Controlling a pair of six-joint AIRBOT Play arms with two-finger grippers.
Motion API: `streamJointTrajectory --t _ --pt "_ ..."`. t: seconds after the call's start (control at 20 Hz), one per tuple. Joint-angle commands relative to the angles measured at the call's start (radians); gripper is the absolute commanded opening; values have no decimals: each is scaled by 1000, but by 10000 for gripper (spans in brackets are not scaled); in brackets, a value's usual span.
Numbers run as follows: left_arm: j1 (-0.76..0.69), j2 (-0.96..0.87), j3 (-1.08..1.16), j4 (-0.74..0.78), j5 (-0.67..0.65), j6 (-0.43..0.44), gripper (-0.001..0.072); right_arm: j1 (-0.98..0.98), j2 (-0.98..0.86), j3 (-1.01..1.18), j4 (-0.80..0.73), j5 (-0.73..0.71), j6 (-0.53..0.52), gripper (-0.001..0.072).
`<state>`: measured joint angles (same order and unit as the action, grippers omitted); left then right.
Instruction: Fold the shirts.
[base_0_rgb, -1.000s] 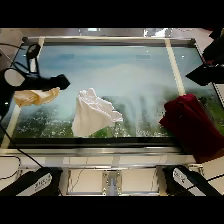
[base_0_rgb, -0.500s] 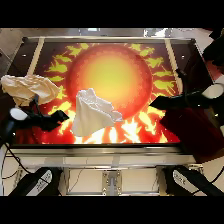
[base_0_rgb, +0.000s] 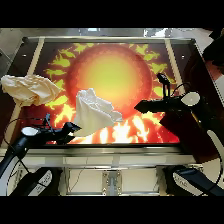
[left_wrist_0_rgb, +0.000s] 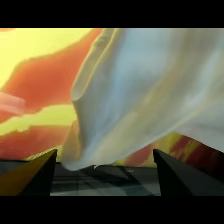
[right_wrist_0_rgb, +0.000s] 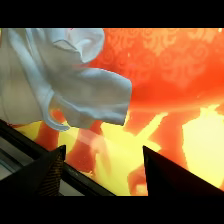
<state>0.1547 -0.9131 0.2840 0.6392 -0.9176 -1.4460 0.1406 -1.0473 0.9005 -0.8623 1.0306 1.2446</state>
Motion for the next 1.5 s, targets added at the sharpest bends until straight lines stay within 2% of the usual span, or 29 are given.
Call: streamJointTrajectory --t 0.0,0.05,0.15,0.2,0.25,0.3,0.4,0.5,0.65,0.8,1.0,1.2,1.45 --pt "-64 -2 -13 -74 98 17 704 11 0 22 3 -10 3 550" --pt "-95 -2 -13 -89 131 17 670 11 -1 22 2 -11 3 550" --pt "-161 -2 -13 -107 201 18 358 11 -1 22 2 -13 3 550" --pt "-193 -2 -13 -119 235 18 295 11 -1 22 2 -14 3 550" --pt "-221 -2 -13 -133 270 18 195 11 -1 22 2 -21 3 550" --pt "-239 -2 -12 -145 299 18 12 11 -1 22 2 -32 3 550" --pt "-241 0 -12 -162 316 18 15 11 -1 22 2 -94 3 550" --pt "-221 10 -12 -161 316 18 15 11 -3 21 2 -225 6 549" --pt "-175 60 -12 -161 316 18 15 11 -68 21 6 -360 59 548" --pt "-143 132 -12 -156 315 18 15 25 -225 22 147 -320 41 549" --pt "-143 169 -12 -151 293 18 15 140 -457 93 394 -322 -190 549" --pt "-144 169 -13 -151 273 18 15 246 -630 278 421 -323 -219 550" --pt "-144 169 -13 -150 270 18 15 309 -678 410 404 -304 -237 549"
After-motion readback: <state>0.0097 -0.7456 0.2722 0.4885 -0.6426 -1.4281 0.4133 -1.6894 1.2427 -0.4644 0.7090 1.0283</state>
